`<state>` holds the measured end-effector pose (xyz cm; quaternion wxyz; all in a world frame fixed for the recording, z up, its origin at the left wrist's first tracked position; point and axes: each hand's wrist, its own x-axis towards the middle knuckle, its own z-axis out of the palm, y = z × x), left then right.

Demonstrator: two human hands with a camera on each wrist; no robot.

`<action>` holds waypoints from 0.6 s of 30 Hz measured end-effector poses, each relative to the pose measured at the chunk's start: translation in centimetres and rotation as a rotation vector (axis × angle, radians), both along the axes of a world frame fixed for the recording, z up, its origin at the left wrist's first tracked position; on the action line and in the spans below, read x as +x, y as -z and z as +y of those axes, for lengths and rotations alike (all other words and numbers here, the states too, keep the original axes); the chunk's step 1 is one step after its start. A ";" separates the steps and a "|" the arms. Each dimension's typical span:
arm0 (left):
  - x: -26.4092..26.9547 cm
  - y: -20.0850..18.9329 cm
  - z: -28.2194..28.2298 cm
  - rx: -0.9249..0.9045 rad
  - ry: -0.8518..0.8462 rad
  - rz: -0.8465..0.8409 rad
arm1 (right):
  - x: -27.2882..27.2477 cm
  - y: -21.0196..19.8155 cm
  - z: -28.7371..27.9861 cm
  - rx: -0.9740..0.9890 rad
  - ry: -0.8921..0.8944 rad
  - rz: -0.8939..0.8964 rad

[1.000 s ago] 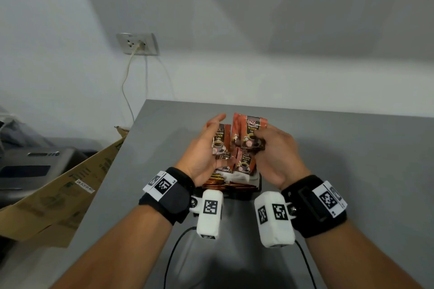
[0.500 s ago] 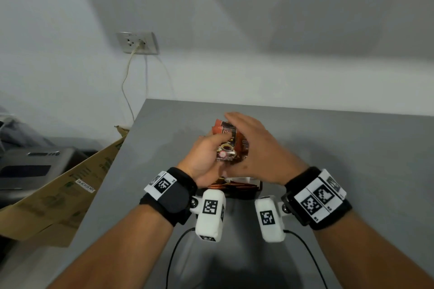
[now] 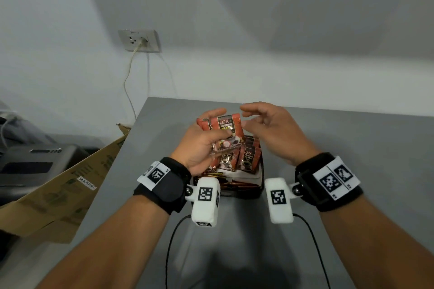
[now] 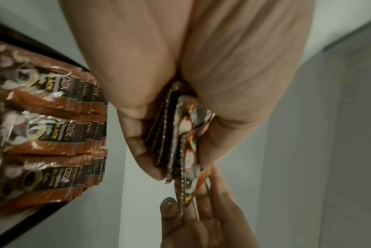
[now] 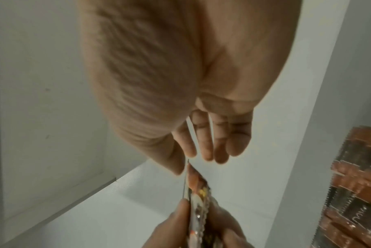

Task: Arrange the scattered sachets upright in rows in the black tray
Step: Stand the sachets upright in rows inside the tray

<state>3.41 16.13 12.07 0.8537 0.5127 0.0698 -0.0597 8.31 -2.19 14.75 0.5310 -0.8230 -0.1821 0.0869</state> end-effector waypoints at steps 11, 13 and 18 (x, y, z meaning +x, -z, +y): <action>0.2 2.1 1.7 0.295 -0.163 0.138 | 2.0 3.6 -1.9 -0.383 0.048 -0.079; 0.0 2.7 2.0 0.323 -0.158 0.157 | 1.9 5.9 -1.8 -0.512 0.006 -0.053; -0.6 3.0 2.1 0.384 -0.090 0.151 | 2.1 9.7 -1.2 -0.641 -0.078 -0.056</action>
